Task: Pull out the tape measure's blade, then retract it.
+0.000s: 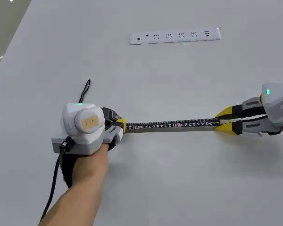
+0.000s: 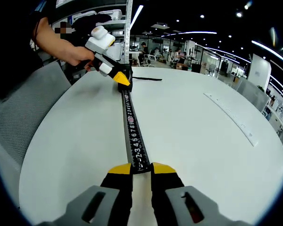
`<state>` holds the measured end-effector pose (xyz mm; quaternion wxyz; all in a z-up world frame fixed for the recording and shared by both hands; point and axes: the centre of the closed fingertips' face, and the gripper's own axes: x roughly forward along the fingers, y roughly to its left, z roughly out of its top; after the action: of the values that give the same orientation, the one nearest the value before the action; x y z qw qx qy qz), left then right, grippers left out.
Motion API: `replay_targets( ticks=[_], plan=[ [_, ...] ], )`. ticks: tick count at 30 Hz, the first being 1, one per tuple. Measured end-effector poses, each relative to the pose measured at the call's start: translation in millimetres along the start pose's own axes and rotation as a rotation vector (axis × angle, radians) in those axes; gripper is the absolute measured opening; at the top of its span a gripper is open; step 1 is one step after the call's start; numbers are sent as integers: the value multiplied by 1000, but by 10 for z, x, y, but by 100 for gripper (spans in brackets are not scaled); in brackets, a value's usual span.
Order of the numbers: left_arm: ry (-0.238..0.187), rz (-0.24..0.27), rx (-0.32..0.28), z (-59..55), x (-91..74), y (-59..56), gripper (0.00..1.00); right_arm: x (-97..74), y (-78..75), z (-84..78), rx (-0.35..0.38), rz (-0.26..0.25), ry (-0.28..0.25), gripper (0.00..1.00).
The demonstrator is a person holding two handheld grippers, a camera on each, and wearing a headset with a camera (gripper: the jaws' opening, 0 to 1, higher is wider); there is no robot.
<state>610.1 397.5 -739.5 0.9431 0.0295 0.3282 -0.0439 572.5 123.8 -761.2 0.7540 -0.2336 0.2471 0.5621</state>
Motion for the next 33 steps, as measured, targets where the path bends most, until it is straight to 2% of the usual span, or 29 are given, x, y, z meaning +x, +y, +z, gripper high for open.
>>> replay_targets(
  ticks=[2, 6, 12, 14, 26, 33],
  plan=[
    [16, -4, -11, -7, 3, 3, 65, -1, -3, -2, 4, 0, 0, 13],
    [7, 9, -55, 12, -36, -10, 65, 1, -3, -3, 2, -1, 2, 13],
    [7, 19, -41, 56, -53, -10, 64, -2, 10, 4, 1, 2, 3, 13],
    [1, 17, -20, 62, -51, -13, 64, -2, 12, 5, 0, 1, 4, 13],
    [2, 17, 35, 58, -51, 4, 59, -14, 28, -1, -17, 4, 15, 12],
    [5, 8, 36, 56, -47, 9, 58, -11, 29, -1, -17, 6, 18, 12]
  ],
)
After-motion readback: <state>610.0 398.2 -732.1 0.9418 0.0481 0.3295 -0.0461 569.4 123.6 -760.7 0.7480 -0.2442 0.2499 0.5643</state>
